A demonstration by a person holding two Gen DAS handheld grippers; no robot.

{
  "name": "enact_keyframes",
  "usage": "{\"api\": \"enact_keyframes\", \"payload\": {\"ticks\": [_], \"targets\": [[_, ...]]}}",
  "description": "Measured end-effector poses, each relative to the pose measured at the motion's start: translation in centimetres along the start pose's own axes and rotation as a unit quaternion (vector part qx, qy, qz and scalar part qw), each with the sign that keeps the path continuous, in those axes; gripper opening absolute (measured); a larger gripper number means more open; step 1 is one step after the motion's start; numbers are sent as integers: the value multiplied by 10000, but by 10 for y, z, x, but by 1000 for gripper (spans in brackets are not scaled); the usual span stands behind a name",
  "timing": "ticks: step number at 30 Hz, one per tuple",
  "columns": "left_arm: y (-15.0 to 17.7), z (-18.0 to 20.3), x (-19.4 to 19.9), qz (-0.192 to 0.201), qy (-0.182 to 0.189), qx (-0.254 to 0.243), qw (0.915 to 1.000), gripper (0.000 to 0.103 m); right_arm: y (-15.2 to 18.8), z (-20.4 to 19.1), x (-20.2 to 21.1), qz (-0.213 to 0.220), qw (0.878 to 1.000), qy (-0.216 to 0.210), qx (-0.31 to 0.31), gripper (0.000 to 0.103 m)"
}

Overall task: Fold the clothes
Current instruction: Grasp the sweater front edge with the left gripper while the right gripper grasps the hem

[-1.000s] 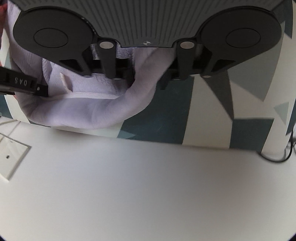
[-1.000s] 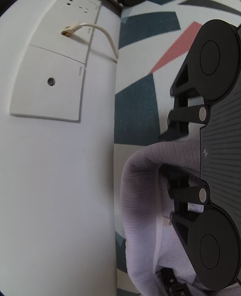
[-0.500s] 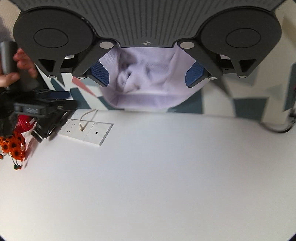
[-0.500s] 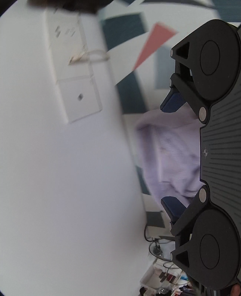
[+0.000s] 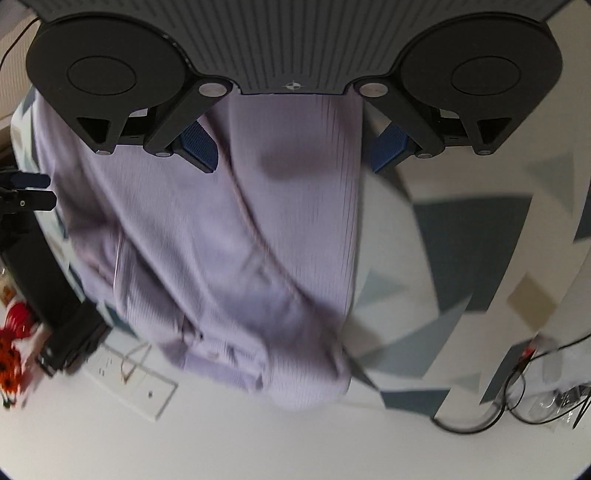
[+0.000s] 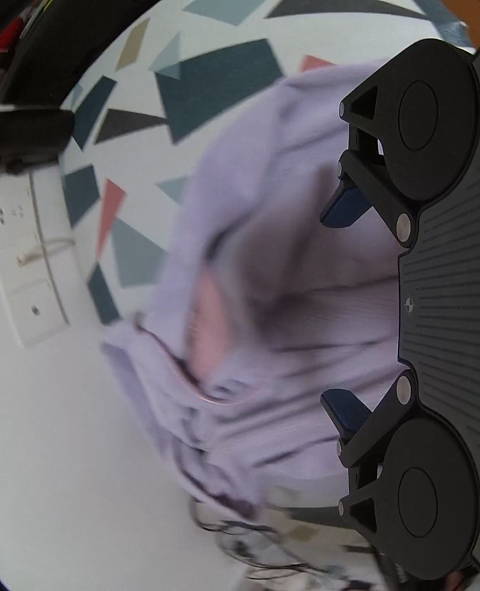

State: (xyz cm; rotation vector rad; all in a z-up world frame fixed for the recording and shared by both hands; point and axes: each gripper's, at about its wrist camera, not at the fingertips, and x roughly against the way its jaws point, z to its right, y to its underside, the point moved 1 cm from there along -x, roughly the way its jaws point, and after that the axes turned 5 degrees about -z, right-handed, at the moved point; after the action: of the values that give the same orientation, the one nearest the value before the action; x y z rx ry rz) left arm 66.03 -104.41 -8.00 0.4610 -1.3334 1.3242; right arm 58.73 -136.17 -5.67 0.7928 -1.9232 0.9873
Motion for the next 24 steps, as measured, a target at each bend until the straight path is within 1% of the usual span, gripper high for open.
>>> {"api": "enact_keyframes", "payload": {"ticks": [3, 6, 7, 9, 11, 13, 16, 18, 19, 20, 21, 22, 23, 24], "targets": [[22, 3, 2, -126, -192, -67, 9997, 91, 18, -26, -6, -137, 9983, -246, 515, 94], [45, 7, 4, -277, -347, 163, 9989, 91, 30, -54, -17, -304, 9914, -552, 1145, 95], [52, 9, 4, -336, -338, 304, 9984, 91, 35, -63, -21, -346, 9882, -547, 1391, 95], [64, 16, 2, -465, -311, 464, 9974, 91, 46, -79, -29, -391, 9819, -351, 1822, 95], [73, 27, -1, -440, -532, 322, 9971, 95, 59, -87, -35, -400, 9756, -204, 2147, 95], [80, 37, -4, -373, -773, 142, 9962, 95, 74, -92, -39, -371, 9696, -104, 2417, 99], [82, 47, -8, -337, -1017, 1, 9942, 95, 93, -93, -45, -458, 9644, 75, 2605, 99], [84, 53, -11, -305, -1169, -89, 9926, 95, 103, -94, -46, -390, 9600, 208, 2764, 99], [85, 55, -10, -274, -1205, -148, 9922, 90, 107, -95, -46, -354, 9577, 275, 2844, 96], [85, 56, -8, -240, -1214, -225, 9921, 76, 110, -95, -45, -326, 9565, 323, 2880, 94], [85, 58, -6, -249, -1147, -287, 9927, 65, 111, -94, -44, -300, 9565, 354, 2879, 87], [83, 60, -3, -298, -1011, -334, 9939, 33, 111, -92, -43, -285, 9574, 368, 2850, 78], [82, 61, 0, -346, -875, -382, 9948, 17, 110, -89, -42, -294, 9596, 344, 2777, 74], [81, 62, 4, -372, -765, -391, 9956, 17, 109, -87, -42, -305, 9618, 318, 2702, 59]]}}
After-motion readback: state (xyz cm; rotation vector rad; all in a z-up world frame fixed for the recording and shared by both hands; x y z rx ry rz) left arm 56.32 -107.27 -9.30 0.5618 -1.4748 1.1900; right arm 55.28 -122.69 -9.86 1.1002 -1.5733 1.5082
